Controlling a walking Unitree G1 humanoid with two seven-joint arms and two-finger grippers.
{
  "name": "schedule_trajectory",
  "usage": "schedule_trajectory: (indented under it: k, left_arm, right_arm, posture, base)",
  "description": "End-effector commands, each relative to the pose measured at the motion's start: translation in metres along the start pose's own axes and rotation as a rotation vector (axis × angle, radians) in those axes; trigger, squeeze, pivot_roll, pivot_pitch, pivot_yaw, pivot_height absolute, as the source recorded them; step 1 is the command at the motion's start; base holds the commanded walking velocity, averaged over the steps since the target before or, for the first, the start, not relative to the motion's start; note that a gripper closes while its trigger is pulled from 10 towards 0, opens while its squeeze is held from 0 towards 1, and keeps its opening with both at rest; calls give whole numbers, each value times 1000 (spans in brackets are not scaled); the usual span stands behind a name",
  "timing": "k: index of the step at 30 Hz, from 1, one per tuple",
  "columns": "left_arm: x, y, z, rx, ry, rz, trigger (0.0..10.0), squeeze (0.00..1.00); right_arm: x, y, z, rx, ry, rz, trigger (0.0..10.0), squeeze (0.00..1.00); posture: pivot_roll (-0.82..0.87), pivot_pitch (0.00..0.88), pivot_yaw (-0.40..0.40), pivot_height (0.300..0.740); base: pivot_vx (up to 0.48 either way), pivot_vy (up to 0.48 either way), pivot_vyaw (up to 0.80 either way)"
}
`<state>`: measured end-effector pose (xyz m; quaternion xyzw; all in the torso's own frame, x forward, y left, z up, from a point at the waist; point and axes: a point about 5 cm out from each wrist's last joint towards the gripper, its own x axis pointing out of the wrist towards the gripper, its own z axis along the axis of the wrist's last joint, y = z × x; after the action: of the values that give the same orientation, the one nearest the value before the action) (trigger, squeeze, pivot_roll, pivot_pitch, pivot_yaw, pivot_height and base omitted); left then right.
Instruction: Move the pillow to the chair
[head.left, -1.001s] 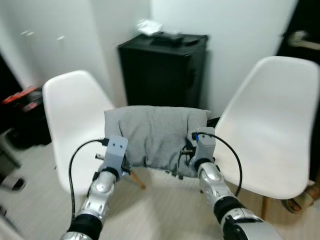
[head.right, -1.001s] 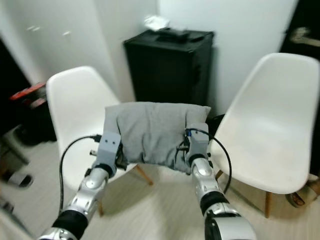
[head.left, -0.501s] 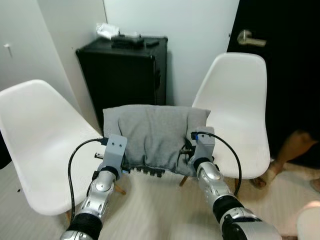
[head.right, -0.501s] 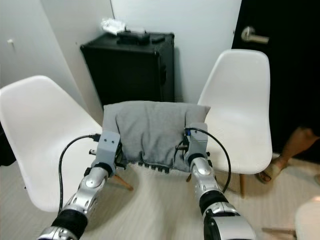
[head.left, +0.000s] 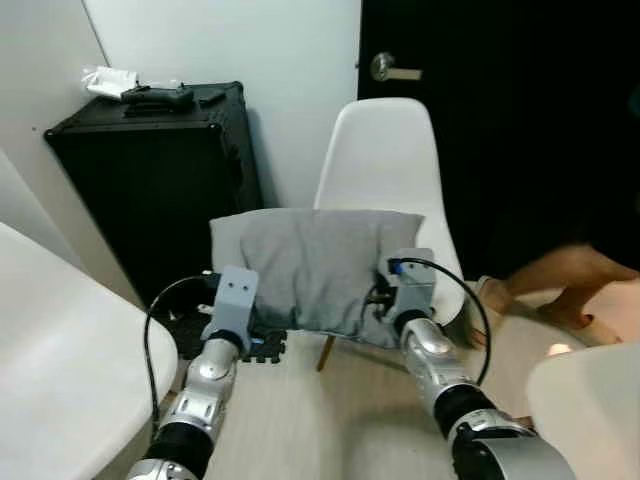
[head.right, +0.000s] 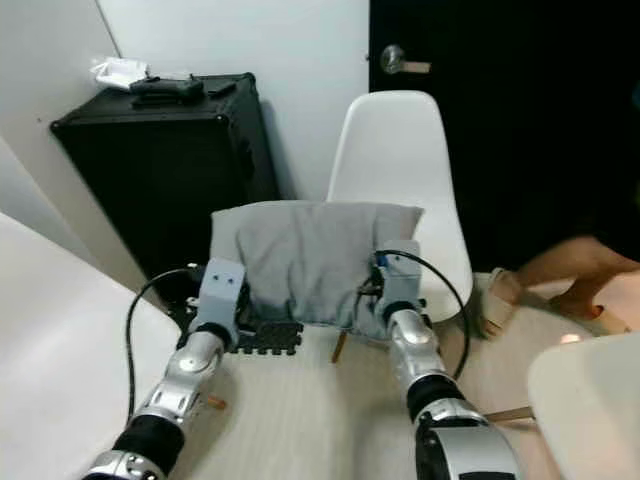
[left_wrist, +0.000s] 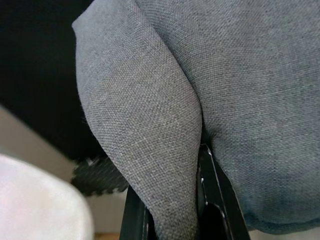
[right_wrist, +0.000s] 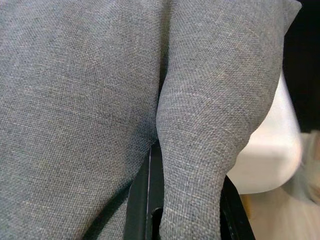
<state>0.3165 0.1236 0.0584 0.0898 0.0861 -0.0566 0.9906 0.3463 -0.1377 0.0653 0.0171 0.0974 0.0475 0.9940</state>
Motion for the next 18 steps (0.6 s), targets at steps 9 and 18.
schedule_trajectory:
  k: [9, 18]
  left_arm:
    - [3, -1, 8, -1, -36, -21, 10000, 0]
    - [6, 6, 12, -4, -43, 6, 10000, 0]
  right_arm:
    - [3, 26, 4, -14, -16, 87, 10000, 0]
    - [5, 29, 6, -27, -9, 88, 10000, 0]
  posture:
    - [41, 0, 55, 731]
    - [59, 0, 22, 731]
  base:
    - [0, 0, -800]
    - [0, 0, -800]
